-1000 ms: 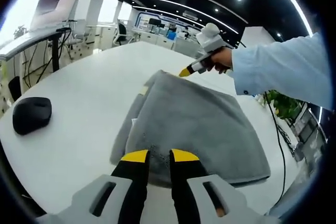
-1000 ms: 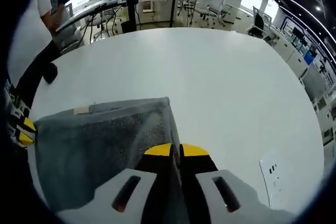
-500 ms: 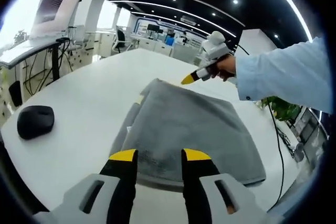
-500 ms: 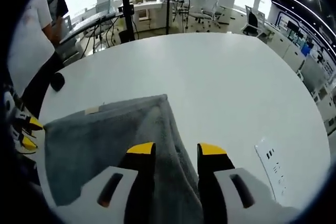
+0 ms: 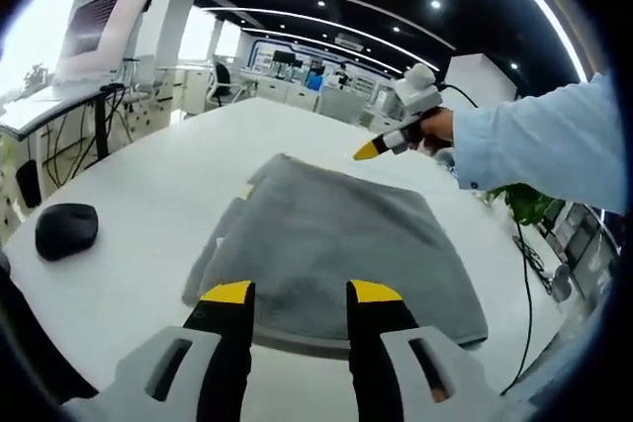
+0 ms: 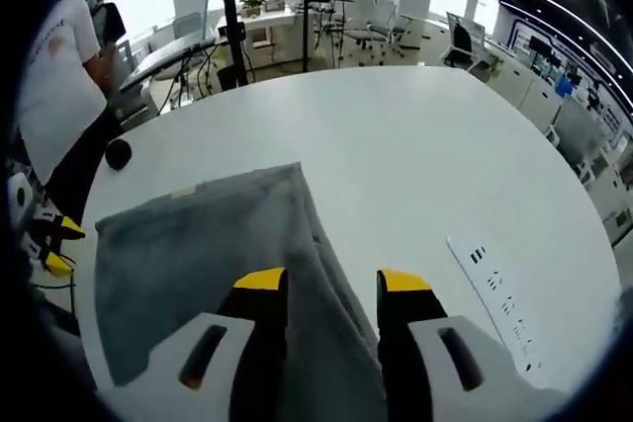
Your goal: Fold the towel on the table until its edges align and the towel forms a compact rectangular stack.
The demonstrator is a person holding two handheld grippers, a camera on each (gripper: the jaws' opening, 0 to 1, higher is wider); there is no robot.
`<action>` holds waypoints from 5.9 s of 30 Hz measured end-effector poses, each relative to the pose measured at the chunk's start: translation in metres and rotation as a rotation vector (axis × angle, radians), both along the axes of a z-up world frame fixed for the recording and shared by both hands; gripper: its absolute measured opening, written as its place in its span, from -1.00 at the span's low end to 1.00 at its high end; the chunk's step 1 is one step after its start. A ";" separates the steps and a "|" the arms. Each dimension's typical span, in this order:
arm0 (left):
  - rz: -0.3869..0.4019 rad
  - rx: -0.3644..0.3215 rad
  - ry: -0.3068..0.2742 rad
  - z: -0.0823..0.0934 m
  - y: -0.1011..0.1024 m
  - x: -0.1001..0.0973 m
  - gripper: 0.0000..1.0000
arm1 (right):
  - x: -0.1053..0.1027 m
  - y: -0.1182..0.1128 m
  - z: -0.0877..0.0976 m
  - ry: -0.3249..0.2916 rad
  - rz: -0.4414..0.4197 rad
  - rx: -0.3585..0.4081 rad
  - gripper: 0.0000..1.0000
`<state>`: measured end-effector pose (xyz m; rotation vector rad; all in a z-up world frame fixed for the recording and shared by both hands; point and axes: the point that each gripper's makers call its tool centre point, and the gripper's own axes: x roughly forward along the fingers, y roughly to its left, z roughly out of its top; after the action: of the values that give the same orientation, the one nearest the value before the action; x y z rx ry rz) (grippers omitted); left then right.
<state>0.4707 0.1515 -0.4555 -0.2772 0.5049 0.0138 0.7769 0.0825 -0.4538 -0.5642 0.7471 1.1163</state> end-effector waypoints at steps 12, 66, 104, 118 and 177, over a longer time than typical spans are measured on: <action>-0.026 0.008 -0.011 0.010 -0.028 -0.003 -0.25 | -0.002 -0.045 0.009 -0.009 -0.031 -0.003 -0.33; -0.258 0.076 -0.034 0.041 -0.159 0.011 -0.18 | -0.032 -0.222 0.031 -0.010 -0.195 0.043 -0.37; -0.378 0.091 -0.005 0.025 -0.217 0.007 -0.15 | -0.051 -0.215 0.036 -0.006 -0.155 0.144 -0.33; -0.404 0.091 0.033 0.006 -0.229 0.006 -0.18 | -0.022 -0.195 0.025 0.000 -0.134 0.116 -0.34; -0.526 0.163 0.238 -0.055 -0.252 -0.002 -0.58 | 0.003 -0.181 -0.061 0.091 -0.095 -0.039 -0.77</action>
<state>0.4686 -0.1010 -0.5110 0.0239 0.7970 -0.4260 0.7803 -0.0982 -0.5144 -0.5084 0.8669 1.0467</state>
